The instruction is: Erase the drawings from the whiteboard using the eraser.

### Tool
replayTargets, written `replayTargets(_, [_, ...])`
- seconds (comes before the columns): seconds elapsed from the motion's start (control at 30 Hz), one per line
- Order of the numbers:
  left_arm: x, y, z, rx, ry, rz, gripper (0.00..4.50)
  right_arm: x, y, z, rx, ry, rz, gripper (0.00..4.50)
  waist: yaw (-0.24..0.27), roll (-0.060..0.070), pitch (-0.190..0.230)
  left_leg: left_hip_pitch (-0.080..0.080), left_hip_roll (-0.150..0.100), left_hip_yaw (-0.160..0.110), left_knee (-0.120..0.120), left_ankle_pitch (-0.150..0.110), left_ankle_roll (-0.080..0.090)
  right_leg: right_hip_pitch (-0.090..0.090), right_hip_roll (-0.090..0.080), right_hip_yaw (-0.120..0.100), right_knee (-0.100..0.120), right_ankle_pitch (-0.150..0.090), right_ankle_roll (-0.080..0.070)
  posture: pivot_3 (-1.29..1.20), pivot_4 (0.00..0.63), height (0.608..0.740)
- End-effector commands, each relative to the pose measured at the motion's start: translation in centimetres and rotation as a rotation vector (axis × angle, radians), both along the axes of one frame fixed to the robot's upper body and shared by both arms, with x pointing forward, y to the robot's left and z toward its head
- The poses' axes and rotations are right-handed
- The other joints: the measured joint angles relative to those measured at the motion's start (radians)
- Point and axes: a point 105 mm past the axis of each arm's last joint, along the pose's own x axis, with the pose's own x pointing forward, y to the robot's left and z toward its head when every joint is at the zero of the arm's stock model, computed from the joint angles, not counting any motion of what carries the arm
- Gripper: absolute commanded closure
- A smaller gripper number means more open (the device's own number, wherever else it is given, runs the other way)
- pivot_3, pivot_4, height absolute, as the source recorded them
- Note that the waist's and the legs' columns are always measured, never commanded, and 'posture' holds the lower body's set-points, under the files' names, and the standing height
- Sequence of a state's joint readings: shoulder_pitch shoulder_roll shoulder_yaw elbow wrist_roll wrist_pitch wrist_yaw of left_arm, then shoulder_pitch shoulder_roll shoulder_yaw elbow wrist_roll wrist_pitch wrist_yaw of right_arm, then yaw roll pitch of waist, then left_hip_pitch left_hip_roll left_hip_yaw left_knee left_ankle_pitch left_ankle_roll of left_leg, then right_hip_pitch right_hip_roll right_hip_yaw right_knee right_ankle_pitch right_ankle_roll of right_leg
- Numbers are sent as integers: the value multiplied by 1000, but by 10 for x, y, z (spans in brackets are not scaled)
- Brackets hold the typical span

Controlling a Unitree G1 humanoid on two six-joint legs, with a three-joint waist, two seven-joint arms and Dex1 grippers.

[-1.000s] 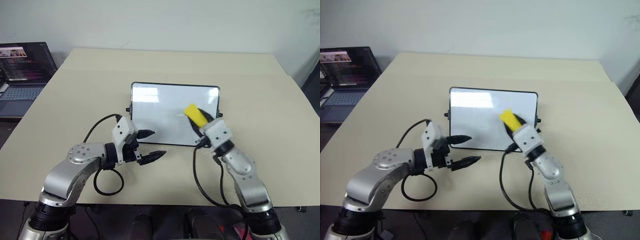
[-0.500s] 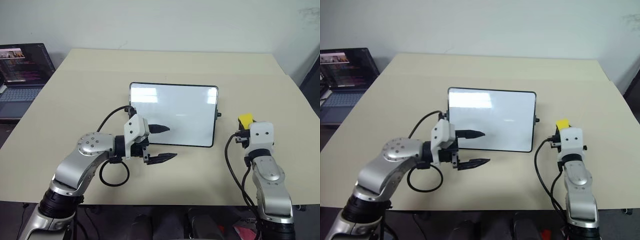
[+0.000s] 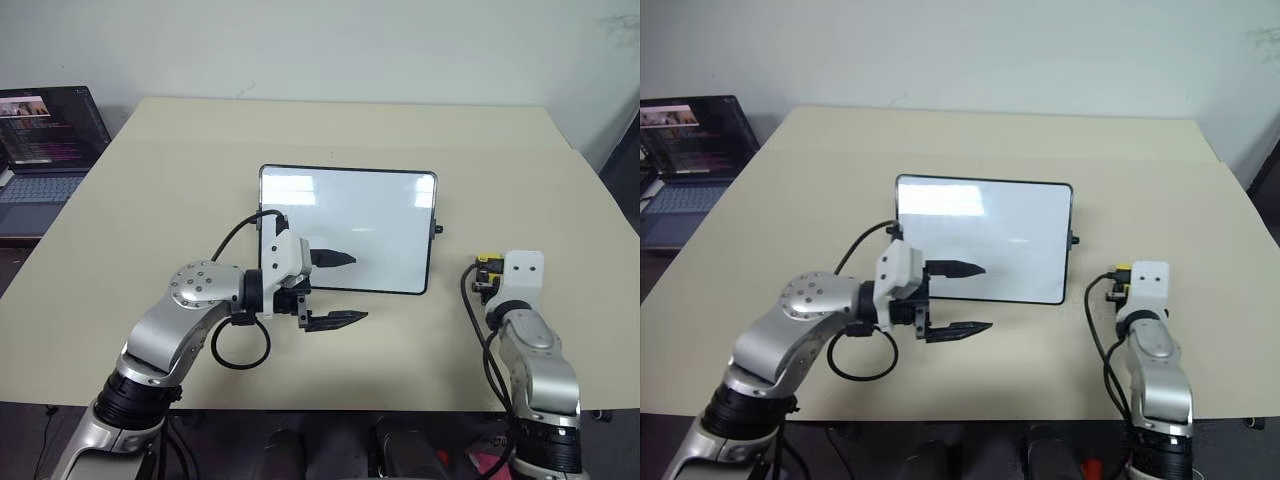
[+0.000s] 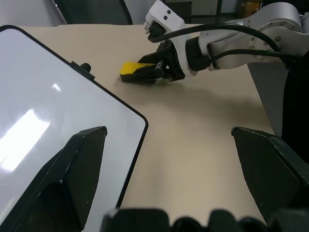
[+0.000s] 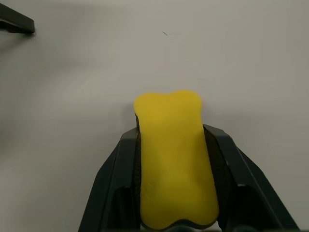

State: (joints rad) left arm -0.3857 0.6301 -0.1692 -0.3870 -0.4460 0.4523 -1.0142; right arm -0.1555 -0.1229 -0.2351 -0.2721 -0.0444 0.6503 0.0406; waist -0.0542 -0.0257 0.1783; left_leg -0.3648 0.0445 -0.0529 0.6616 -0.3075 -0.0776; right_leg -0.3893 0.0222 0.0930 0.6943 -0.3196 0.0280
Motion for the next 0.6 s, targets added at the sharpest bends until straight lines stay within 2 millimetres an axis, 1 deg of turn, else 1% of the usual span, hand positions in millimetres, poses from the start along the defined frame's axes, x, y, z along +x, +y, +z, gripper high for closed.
replayTargets(0.03, [-2,-3,5,-12,-23,-11,0,2,-8,8,14,-35,-26,3073,0,0,0,0,0,0,0,0,0,0,0,0,0,0,0,0,150,740])
replayTargets(0.17, [-2,-2,5,-15,-20,-7,0,3,-12,7,45,-39,-47,3073,0,0,0,0,0,0,0,0,0,0,0,0,0,0,0,0,150,740])
replayTargets(0.23, [-3,-2,5,-16,-19,-8,0,3,-14,7,54,-45,-57,2332,0,0,0,0,0,0,0,0,0,0,0,0,0,0,0,0,150,740])
replayTargets(0.27, [-3,-2,5,-16,-19,-9,0,3,-14,7,56,-45,-56,2111,0,0,0,0,0,0,0,0,0,0,0,0,0,0,0,0,150,740])
replayTargets(0.33, [-4,-2,5,-16,-21,-14,0,3,-13,6,61,-45,-52,1441,0,0,0,0,0,0,0,0,0,0,0,0,0,0,0,0,150,740])
replayTargets(0.43, [-5,-3,7,-18,-27,-22,0,1,-12,5,66,-48,-47,293,0,0,0,0,0,0,0,0,0,0,0,0,0,0,0,0,150,740])
replayTargets(0.47, [-5,-3,8,-20,-29,-23,0,0,-11,6,63,-55,-46,28,0,0,0,0,0,0,0,0,0,0,0,0,0,0,0,0,150,740])
replayTargets(0.5, [-6,-4,10,-22,-32,-23,0,-2,-11,9,51,-69,-47,28,0,0,0,0,0,0,0,0,0,0,0,0,0,0,0,0,150,740])
replayTargets(0.57, [-3,-3,12,-34,-46,0,0,-6,1,31,-38,-160,-3,28,0,0,0,0,0,0,0,0,0,0,0,0,0,0,0,0,150,740])
replayTargets(0.6, [-2,-2,13,-38,-50,10,0,-8,6,38,-63,-192,12,28,0,1,0,0,0,0,0,0,0,0,0,0,0,0,0,0,150,740])
